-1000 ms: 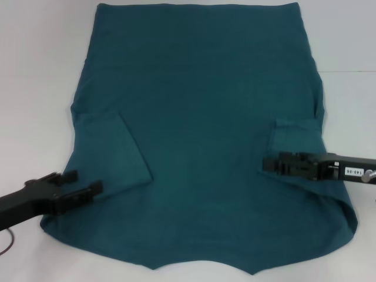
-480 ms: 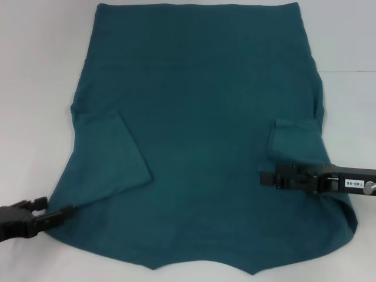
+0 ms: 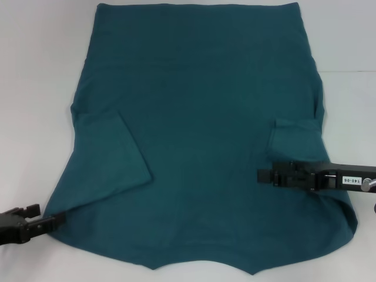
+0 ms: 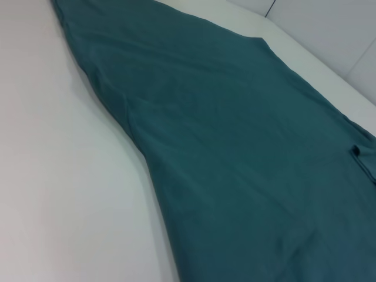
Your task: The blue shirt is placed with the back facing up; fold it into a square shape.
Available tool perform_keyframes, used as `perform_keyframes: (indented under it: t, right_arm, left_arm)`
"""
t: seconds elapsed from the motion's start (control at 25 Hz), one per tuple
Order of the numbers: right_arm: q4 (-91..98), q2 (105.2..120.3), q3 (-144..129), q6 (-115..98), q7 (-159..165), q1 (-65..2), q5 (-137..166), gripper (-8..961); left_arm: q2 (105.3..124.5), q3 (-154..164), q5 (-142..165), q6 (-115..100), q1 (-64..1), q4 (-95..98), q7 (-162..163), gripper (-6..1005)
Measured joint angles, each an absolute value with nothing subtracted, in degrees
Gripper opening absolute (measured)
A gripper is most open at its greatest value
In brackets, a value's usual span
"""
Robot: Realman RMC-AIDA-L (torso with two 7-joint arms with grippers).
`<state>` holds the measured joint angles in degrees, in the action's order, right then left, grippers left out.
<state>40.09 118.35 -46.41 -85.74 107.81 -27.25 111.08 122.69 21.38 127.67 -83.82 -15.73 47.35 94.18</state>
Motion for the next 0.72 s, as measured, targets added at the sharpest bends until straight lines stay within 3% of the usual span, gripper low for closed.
perform_keyframes:
  t: [0.72]
  right_arm:
    - [40.47, 118.29, -46.06, -85.77, 107.82, -27.24, 110.99, 907]
  left_arm:
    - [123.13, 23.6, 129.22, -83.43, -16.0, 47.28, 94.19, 860]
